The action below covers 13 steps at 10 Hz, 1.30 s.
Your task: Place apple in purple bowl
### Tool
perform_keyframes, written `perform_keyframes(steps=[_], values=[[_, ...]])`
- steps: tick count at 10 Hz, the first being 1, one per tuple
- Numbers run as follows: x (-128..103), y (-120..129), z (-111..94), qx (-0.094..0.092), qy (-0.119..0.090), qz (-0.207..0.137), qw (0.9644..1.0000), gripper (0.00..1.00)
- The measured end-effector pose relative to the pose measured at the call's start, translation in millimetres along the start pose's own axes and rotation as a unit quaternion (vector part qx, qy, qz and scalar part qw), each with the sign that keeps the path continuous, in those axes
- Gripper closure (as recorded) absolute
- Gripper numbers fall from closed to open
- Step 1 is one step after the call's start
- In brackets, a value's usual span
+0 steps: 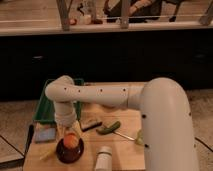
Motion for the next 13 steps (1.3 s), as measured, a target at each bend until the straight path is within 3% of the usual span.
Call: perform_keyframes(steps=[3, 6, 13], values=[[1.6, -1.0, 0.1, -0.001, -0.001, -0.002, 1.0000, 0.40], [3.1, -2.1, 0.6, -0.001, -0.001, -0.002, 1.0000, 0.20], [3.4, -3.0, 6.2, -0.004, -0.006, -0.002, 1.0000, 0.20]])
